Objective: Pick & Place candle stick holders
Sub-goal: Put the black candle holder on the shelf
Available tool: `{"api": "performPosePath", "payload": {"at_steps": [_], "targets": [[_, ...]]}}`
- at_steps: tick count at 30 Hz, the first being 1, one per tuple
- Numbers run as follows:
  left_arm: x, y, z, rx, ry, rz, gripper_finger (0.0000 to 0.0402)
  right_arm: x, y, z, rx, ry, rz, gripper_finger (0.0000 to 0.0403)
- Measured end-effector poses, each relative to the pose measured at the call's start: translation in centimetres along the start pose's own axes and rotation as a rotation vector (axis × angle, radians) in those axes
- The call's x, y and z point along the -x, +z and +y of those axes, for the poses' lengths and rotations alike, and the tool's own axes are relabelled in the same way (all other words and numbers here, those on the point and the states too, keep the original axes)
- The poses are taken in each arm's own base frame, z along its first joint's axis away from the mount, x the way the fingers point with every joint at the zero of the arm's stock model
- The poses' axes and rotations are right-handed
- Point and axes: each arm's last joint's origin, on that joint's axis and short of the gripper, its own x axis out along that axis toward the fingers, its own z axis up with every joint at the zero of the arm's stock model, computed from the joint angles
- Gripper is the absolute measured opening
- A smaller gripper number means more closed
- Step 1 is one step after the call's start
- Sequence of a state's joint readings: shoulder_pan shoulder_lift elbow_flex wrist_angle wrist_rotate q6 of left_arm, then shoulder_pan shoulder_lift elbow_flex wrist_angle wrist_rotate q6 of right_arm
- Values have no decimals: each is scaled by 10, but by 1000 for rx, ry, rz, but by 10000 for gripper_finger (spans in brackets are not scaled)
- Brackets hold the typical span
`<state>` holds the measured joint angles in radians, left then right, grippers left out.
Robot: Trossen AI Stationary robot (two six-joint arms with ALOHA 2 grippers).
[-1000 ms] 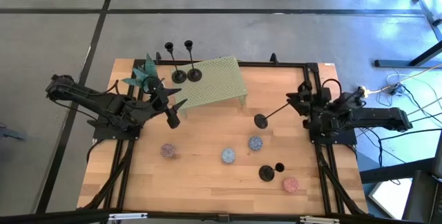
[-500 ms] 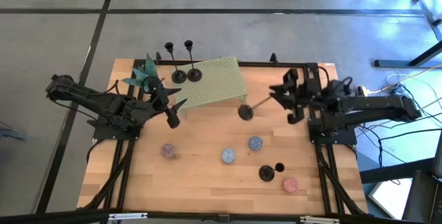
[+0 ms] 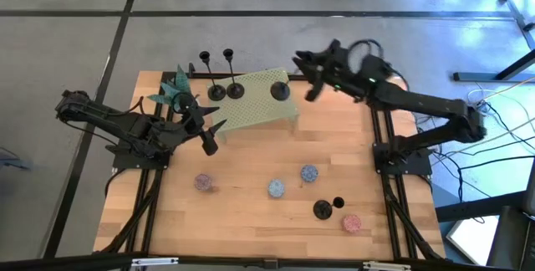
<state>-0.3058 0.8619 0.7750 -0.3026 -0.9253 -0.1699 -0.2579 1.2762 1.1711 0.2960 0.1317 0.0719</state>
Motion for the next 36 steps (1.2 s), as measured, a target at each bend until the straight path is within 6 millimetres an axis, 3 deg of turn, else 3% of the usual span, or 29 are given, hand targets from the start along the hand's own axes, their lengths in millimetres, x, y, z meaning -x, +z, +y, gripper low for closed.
{"api": "performPosePath", "payload": {"at_steps": [7,18,25,36], "targets": [[0,2,0,-12,-2,-16,210,-58,-22,-23,-33,18,76,104],[0,2,0,-10,-5,-18,210,-113,-42,-51,-65,19,163,104],[0,2,-1,-11,-5,-18,210,-134,-55,-62,-82,-5,214,104],[0,2,-1,-11,-5,-18,210,-139,-68,-68,-84,-18,246,104]]}}
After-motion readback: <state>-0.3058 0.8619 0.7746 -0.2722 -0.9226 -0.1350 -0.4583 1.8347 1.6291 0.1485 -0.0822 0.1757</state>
